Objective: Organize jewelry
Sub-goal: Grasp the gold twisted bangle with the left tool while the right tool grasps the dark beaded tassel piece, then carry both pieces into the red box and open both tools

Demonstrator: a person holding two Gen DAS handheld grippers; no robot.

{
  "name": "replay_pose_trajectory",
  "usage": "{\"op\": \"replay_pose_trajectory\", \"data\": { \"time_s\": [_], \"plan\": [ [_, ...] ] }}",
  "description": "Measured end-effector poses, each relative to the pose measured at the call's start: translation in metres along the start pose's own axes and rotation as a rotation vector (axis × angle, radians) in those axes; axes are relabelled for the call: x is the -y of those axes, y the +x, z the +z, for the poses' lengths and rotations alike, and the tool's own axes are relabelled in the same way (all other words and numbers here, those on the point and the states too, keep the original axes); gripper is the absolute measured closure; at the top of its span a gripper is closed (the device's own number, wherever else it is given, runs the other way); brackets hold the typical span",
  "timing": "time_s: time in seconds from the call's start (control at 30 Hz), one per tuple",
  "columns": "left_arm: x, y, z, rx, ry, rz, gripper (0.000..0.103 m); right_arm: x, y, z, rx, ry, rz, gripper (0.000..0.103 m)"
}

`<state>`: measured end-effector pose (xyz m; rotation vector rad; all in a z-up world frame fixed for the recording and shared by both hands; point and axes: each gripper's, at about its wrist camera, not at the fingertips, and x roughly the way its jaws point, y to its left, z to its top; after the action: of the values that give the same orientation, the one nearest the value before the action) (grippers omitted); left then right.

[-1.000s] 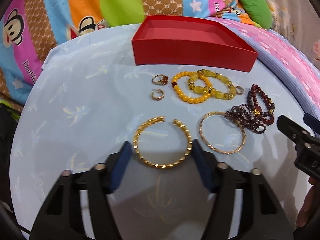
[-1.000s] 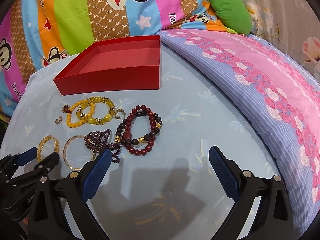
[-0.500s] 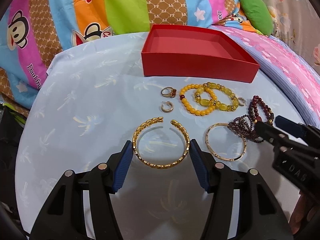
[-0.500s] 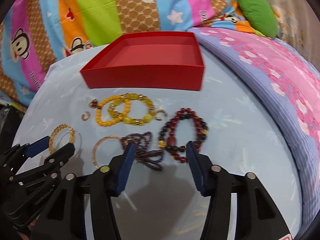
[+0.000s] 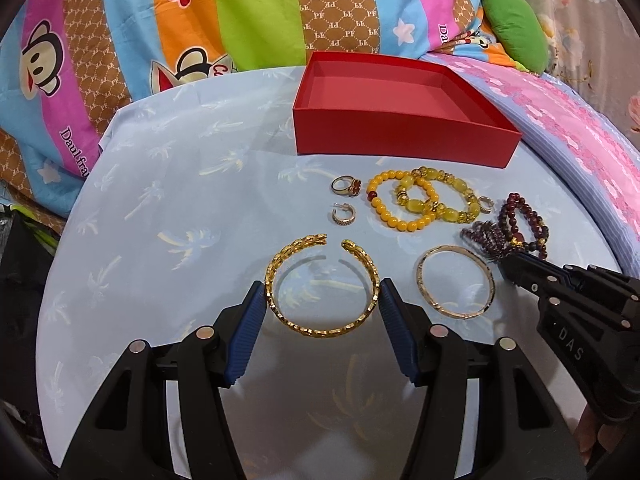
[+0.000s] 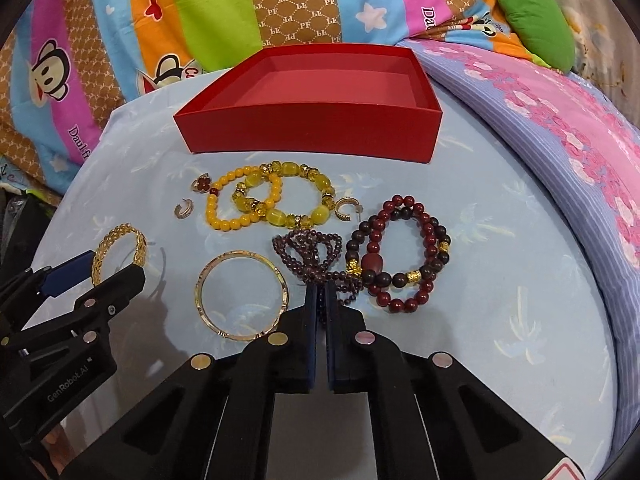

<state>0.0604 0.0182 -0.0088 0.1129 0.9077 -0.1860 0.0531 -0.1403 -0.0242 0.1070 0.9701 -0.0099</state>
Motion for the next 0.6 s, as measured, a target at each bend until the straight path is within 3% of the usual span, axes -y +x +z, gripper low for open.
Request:
{"op": "replay_pose_trajectory", "data": {
  "time_s": [0.33,0.6],
  "plan": [
    [0.010,-0.035,0.013,0.056,0.023,-0.012,0.048,0.013,-0.047,0.007,0.082,0.016,0.020,0.099],
    [0.027,-0.057,0.054,0.119,0.061,-0.048,0.048,0.033,-0.080,0.045,0.141,0.037,0.043,0.099]
  ]
}}
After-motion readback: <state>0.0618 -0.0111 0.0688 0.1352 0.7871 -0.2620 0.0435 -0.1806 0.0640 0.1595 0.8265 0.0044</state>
